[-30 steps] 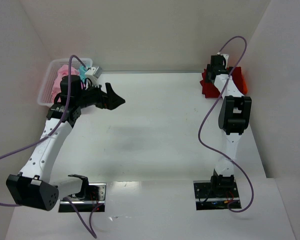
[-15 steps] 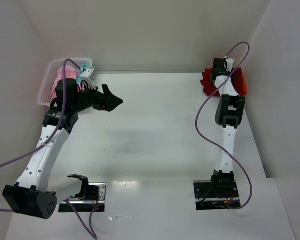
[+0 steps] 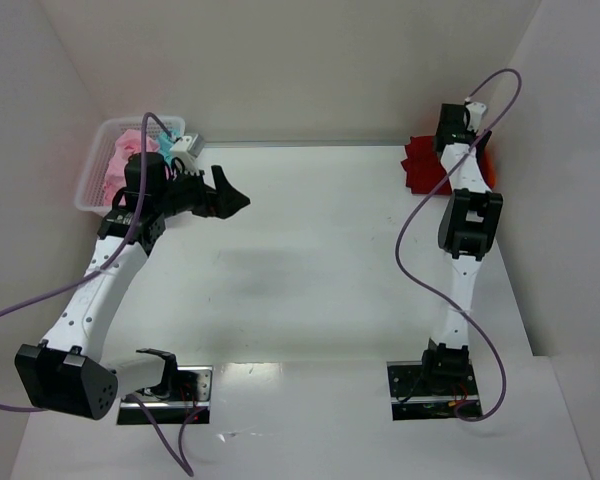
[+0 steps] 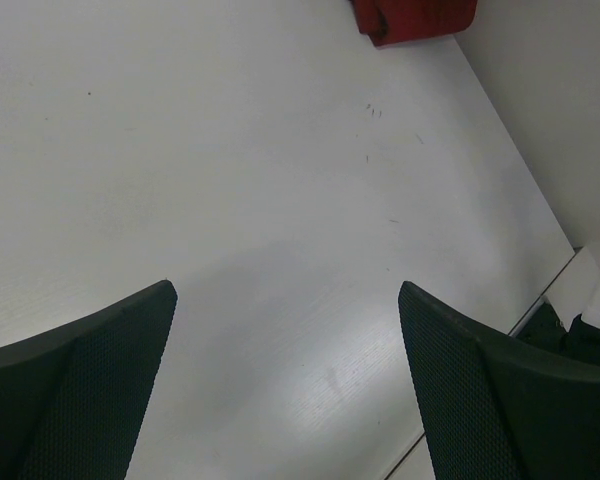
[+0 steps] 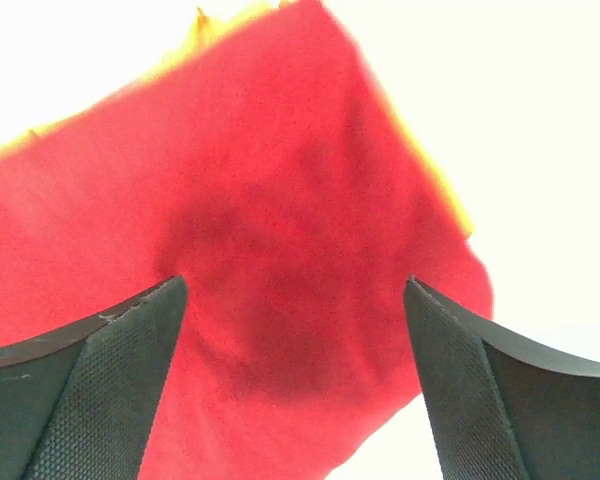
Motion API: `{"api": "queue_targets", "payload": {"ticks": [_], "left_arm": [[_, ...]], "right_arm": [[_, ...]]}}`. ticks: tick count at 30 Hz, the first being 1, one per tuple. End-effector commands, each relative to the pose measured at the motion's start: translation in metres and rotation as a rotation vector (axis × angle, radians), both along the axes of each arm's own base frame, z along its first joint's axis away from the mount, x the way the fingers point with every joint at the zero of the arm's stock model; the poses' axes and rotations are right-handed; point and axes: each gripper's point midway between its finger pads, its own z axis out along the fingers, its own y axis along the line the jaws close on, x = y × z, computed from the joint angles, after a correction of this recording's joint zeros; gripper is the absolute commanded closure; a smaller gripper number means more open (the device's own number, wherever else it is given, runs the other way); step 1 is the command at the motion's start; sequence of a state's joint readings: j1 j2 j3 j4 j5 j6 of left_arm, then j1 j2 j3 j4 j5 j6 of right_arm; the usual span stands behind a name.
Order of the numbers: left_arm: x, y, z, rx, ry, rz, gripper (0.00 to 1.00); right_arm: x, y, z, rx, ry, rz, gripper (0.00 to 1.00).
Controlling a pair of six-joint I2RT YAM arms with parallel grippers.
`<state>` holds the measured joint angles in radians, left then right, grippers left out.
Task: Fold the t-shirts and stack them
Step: Put the neatly folded tshirt into the corner of the board with the right arm
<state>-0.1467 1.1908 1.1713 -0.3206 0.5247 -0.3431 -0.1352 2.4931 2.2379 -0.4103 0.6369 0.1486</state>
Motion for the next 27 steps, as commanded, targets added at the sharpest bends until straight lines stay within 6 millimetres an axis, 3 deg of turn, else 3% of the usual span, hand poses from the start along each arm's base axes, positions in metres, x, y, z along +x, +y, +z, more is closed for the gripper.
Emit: {"api": "queue_targets", "payload": {"ticks": [1, 5, 10, 11, 14, 16, 19, 22, 26, 27], "left_arm": [[0.007, -0.003, 0.033, -0.013, -0.108, -0.013, 0.0], [0.006, -0.004, 0.037, -0.018, -0.117, -0.022, 0.0], [0.002, -0.002, 0.029, -0.013, -0.105, -0.013, 0.0], [0.002, -0.002, 0.025, -0.011, -0.096, -0.013, 0.0], [0.0, -0.001, 0.017, -0.006, -0.082, -0.004, 0.0], [-0.002, -0.001, 0.02, -0.007, -0.091, -0.004, 0.0], [-0.002, 0.001, 0.014, 0.005, -0.079, 0.001, 0.0], [-0.001, 0.001, 0.019, 0.004, -0.089, 0.001, 0.0], [0.002, -0.001, 0.023, 0.001, -0.087, -0.007, 0.0], [0.004, -0.001, 0.024, 0.001, -0.087, -0.007, 0.0]], "right_arm": [[0.004, -0.007, 0.108, 0.01, -0.234, 0.013, 0.05], [0.004, -0.007, 0.11, 0.01, -0.234, 0.012, 0.01], [0.006, -0.022, 0.076, 0.022, -0.21, -0.018, 0.01], [0.008, -0.02, 0.052, 0.039, -0.16, -0.009, 0.03], [0.012, -0.019, 0.031, 0.064, -0.149, -0.012, 0.16], [0.006, -0.021, 0.007, 0.065, -0.105, -0.038, 0.26], [0.002, -0.028, -0.011, 0.034, -0.086, -0.081, 0.39], [0.001, -0.03, -0.027, 0.029, -0.062, -0.092, 0.44], [0.004, -0.039, -0.036, 0.01, -0.051, -0.099, 0.42], [0.009, -0.04, -0.03, 0.008, -0.068, -0.099, 0.4]]}}
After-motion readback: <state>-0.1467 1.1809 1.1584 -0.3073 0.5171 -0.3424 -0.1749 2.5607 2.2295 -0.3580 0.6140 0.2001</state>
